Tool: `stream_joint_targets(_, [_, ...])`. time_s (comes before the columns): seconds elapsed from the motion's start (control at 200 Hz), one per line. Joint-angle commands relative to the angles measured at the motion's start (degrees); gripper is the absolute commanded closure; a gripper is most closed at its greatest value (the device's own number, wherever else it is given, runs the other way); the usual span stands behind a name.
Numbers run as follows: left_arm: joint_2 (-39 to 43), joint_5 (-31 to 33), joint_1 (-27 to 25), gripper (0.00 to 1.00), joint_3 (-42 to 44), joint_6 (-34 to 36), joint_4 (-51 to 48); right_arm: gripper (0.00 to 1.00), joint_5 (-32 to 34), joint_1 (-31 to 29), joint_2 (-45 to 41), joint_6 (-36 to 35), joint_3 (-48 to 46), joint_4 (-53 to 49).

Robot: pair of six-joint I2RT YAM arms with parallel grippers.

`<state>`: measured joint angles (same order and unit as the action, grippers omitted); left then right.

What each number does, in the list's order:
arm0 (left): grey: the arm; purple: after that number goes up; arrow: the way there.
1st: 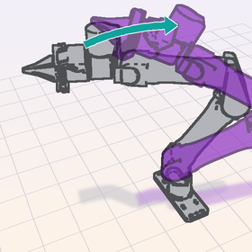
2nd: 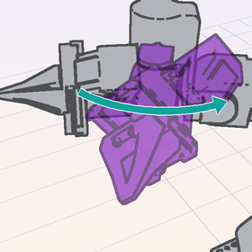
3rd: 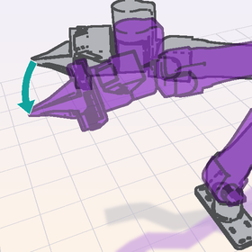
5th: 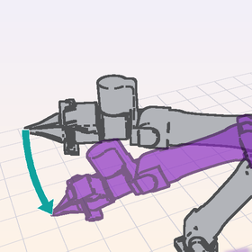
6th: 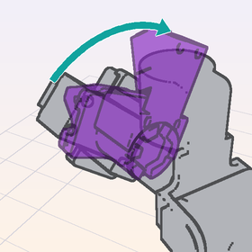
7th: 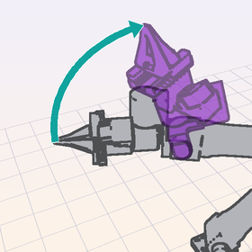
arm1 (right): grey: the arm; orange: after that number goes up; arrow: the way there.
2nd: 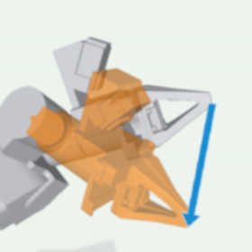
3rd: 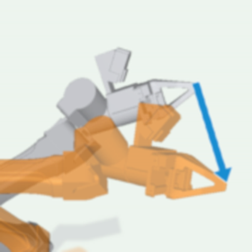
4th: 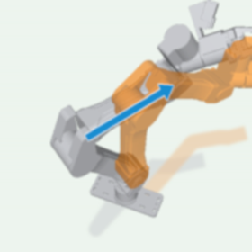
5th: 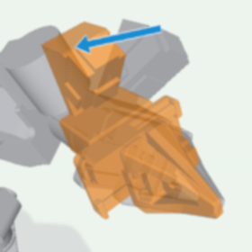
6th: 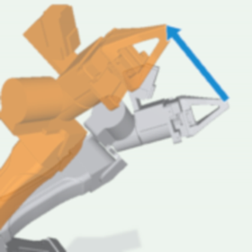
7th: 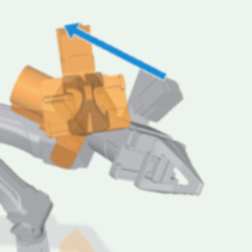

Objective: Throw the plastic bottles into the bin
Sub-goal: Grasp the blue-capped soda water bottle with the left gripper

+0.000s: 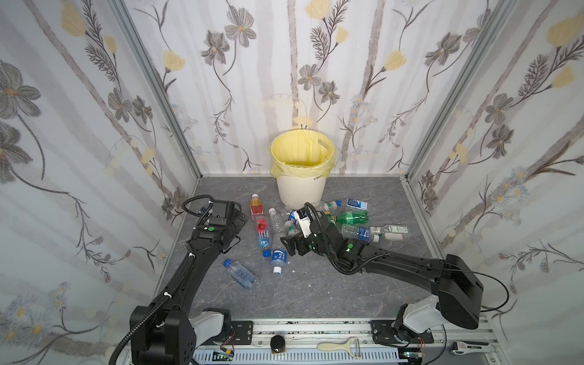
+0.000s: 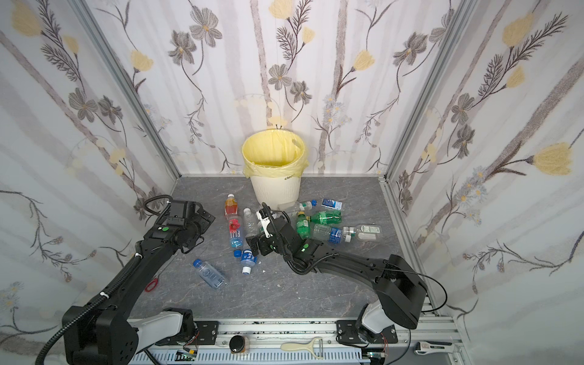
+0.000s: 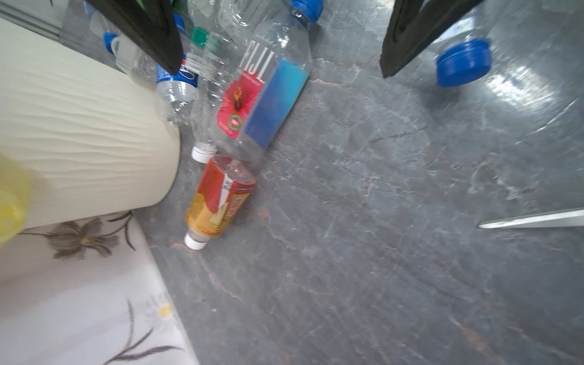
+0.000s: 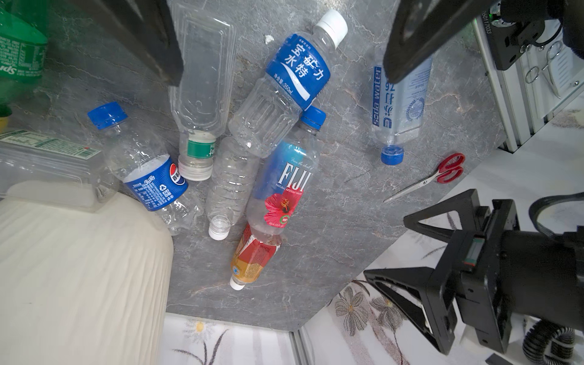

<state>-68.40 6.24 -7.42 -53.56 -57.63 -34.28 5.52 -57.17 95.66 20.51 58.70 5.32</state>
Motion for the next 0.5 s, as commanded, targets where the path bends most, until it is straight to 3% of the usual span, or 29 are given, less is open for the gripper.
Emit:
stream_joint_targets(0.0, [-0.37,4.16,0.42,0.00,0.25,-5.86,-9.95,0.00,0.50,-0.05,0.64,-0.89,0.98,2.33])
stream_joint_targets(0.16, [1.05,1.87,0.56,0.00,4.08,-9.63,-12.12,0.00,1.57,0.16,-0.28,-1.85,0.58,1.89])
stream_joint_targets(0.495, [0.39,0.85,0.27,0.05,7.87,-9.62,-16.06,0.00,2.57,2.54,-2.81,-2.23,-3.09,3.22])
